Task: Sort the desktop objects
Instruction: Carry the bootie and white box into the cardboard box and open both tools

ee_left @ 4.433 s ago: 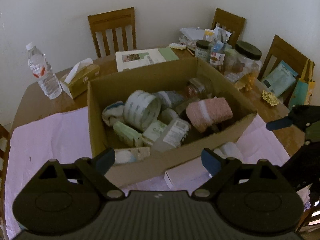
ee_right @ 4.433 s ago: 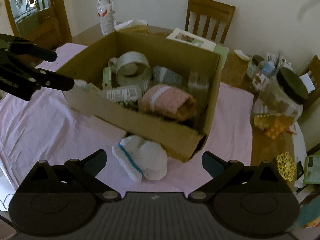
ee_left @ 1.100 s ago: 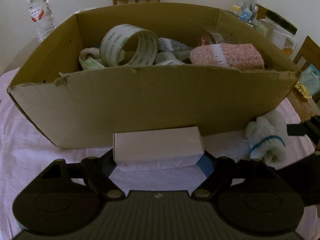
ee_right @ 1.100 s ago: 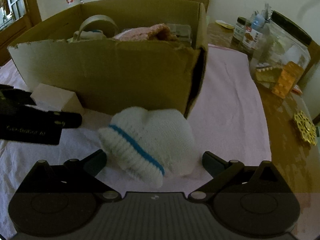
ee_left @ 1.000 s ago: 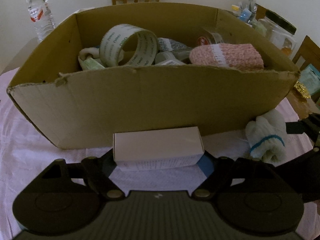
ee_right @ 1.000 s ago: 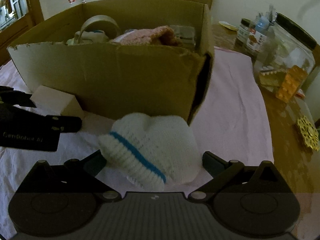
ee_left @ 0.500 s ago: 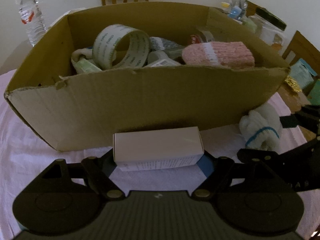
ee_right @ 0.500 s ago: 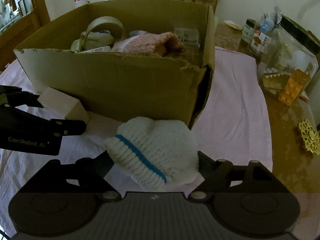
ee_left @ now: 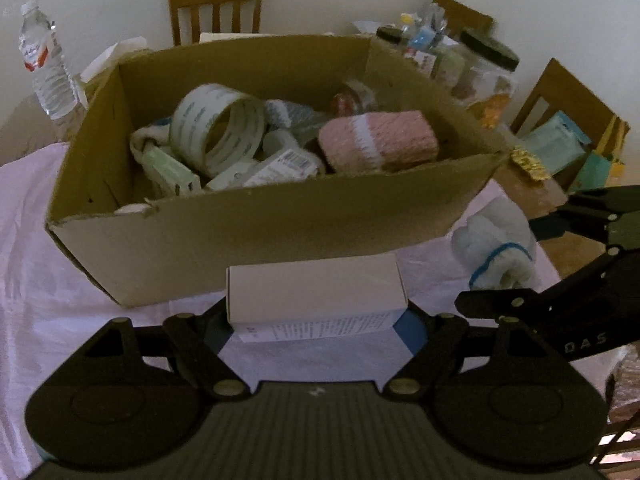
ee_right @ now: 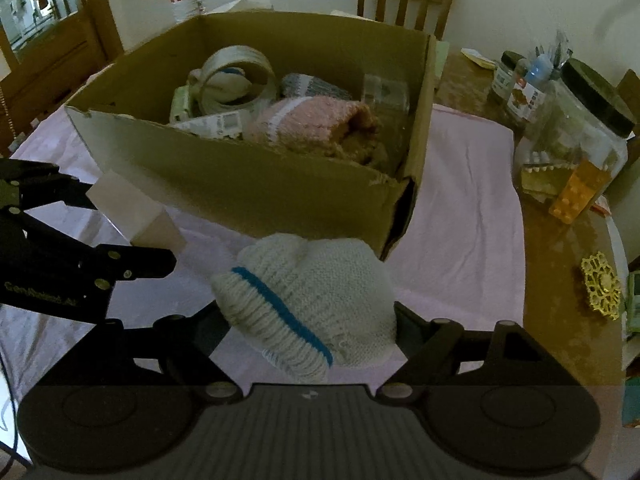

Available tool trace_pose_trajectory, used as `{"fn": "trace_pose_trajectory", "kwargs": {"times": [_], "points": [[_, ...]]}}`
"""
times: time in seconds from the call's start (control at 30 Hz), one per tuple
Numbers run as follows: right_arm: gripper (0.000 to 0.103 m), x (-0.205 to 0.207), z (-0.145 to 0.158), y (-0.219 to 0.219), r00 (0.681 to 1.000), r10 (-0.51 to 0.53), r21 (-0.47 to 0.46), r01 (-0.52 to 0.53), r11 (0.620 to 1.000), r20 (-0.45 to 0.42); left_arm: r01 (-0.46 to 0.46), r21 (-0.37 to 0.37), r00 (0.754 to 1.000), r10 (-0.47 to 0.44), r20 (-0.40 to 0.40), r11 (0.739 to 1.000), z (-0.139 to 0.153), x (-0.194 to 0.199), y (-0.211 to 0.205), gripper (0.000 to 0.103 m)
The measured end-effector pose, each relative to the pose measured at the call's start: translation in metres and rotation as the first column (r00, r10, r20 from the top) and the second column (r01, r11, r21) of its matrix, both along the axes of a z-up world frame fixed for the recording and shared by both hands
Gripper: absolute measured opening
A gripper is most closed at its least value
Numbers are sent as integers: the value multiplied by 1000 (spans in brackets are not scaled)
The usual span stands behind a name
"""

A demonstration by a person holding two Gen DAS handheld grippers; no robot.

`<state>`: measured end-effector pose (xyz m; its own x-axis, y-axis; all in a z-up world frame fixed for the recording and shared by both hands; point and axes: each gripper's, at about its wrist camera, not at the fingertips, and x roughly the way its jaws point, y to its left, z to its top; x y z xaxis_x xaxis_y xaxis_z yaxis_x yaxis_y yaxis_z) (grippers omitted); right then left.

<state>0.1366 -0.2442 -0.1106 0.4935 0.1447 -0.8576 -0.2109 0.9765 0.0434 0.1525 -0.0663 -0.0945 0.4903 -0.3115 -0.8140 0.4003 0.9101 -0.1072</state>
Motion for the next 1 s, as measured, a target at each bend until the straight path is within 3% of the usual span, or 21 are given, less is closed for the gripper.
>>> {"fn": "trace_pose_trajectory", "kwargs": {"times": [0.5,1.0], "points": [[87,-10,66,8,992,68,-42,-64,997,108,46,-29,988,-41,147,999,72,1,4,82],[87,21,98,17,979,86,-63,-75,995,187,-10,46,969,-2,245,999,91,52,20,85]]}}
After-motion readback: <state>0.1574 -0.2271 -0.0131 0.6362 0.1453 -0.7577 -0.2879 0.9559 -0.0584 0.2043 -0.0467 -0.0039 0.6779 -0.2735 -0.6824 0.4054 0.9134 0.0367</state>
